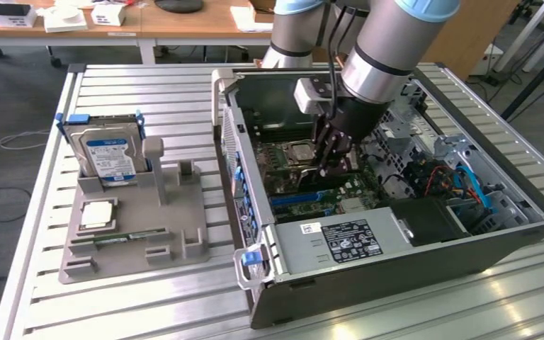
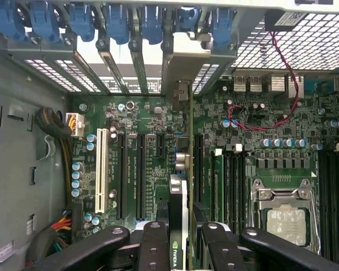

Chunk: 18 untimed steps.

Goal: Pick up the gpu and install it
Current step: 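Insert the gpu into the slot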

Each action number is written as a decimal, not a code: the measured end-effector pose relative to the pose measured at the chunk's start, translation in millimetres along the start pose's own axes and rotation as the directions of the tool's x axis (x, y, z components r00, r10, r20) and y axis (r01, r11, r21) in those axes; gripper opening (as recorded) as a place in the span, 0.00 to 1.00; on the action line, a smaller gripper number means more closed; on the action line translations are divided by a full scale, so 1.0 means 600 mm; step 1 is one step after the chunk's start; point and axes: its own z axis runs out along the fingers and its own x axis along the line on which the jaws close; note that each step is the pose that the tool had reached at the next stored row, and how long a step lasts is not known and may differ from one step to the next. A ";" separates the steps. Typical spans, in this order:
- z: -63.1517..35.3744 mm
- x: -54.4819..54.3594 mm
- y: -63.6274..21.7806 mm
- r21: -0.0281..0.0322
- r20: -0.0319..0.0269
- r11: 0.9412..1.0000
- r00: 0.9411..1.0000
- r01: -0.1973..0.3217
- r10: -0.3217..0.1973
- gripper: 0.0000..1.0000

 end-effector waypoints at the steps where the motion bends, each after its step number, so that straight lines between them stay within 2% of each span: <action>1: 0.000 0.000 0.000 0.000 0.000 1.000 1.000 0.000 0.000 0.27; 7: 0.001 0.000 0.007 0.001 0.000 1.000 1.000 0.000 0.000 0.27; 18: 0.004 0.000 0.008 0.001 0.000 1.000 1.000 0.000 0.000 0.27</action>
